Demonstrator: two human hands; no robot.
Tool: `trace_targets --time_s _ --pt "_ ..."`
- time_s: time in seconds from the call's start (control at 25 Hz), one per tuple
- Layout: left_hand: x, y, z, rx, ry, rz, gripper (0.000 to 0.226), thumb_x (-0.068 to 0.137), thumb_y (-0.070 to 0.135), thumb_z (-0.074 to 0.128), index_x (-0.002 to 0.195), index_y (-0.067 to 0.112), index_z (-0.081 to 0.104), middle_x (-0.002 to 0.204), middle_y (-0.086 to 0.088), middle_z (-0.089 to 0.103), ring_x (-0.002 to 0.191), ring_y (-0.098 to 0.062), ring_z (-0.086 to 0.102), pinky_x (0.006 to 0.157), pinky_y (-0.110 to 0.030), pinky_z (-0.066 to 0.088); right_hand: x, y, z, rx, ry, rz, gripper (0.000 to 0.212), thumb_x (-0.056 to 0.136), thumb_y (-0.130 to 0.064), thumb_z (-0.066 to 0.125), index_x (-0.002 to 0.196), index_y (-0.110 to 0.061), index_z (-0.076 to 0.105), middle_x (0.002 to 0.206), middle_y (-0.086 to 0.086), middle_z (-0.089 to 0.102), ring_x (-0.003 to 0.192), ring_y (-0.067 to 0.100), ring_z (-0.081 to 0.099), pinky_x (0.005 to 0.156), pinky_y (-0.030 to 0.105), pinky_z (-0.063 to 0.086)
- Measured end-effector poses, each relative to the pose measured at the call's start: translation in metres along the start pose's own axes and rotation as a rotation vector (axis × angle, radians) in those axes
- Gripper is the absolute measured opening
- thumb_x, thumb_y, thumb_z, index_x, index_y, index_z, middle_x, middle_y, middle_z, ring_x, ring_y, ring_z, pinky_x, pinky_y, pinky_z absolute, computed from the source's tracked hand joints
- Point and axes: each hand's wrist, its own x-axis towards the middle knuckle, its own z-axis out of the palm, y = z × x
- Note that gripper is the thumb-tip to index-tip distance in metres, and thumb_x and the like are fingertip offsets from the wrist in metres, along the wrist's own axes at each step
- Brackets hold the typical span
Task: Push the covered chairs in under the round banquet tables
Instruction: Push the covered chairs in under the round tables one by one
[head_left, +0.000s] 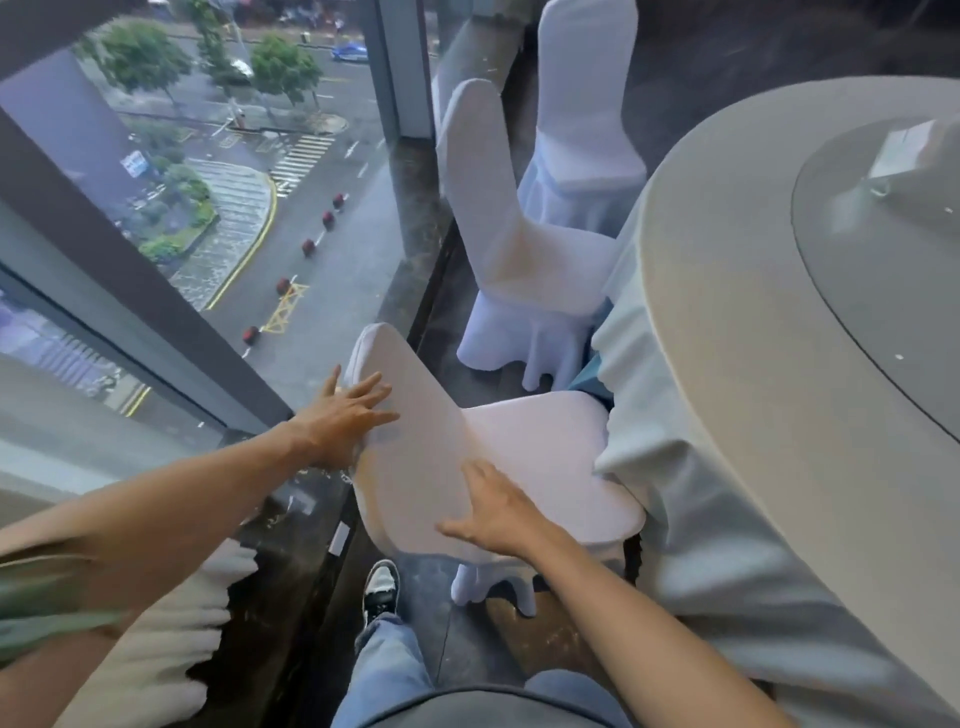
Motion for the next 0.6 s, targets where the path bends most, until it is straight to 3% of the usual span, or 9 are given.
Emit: trace_targets --time_s 0.12,0.2,0.32,0.44,0.6 --pt "0.026 -0.051 0.007 0.007 0.221 0.142 0.067 0.079 0.044 0.073 0.141 0.032 0.052 0.157 -0.006 0.035 0.149 -0.028 0.021 0.115 -0.066 -0.008 0.027 -0.045 0.028 0.094 -0.071 0.052 0.096 0.068 -0.072 0.067 0.141 -0.02 0.032 0.143 0.005 0.043 0.125 0.028 0.046 0.104 0.045 0.042" --pt "0.042 -0.079 0.003 -0.081 0.241 0.161 0.064 0.076 0.038 0.078 0.136 0.029 0.058 0.152 -0.01 0.043 0.146 -0.032 0.029 0.116 -0.066 0.0 0.044 -0.078 0.051 0.133 -0.068 0.117 0.101 0.067 -0.076 0.063 0.145 -0.022 0.026 0.146 0.003 0.04 0.128 0.027 0.046 0.104 0.045 0.042" --pt "0.069 -0.098 0.005 -0.161 0.208 0.34 0.061 0.066 0.033 0.088 0.123 0.029 0.067 0.144 -0.011 0.053 0.14 -0.043 0.035 0.107 -0.075 0.022 0.07 -0.113 0.068 0.121 0.112 0.244 0.074 0.075 -0.055 0.066 0.131 -0.021 0.034 0.128 0.003 0.05 0.111 0.029 0.055 0.09 0.042 0.049" --pt "0.092 -0.106 0.015 -0.277 0.206 0.562 0.055 0.057 0.015 0.093 0.106 0.02 0.071 0.128 -0.016 0.063 0.132 -0.056 0.039 0.098 -0.073 0.038 0.083 -0.132 0.071 0.161 0.227 0.366 0.059 0.078 -0.034 0.067 0.127 -0.021 0.037 0.118 0.003 0.055 0.103 0.03 0.06 0.085 0.041 0.053" --pt "0.132 -0.107 0.004 -0.335 0.234 0.664 0.045 0.058 0.015 0.09 0.1 0.02 0.075 0.107 -0.005 0.068 0.121 -0.046 0.054 0.113 -0.063 0.027 0.1 -0.133 0.057 0.234 0.399 0.495 0.044 0.08 -0.023 0.065 0.12 -0.021 0.047 0.11 0.004 0.063 0.095 0.031 0.065 0.076 0.036 0.053"
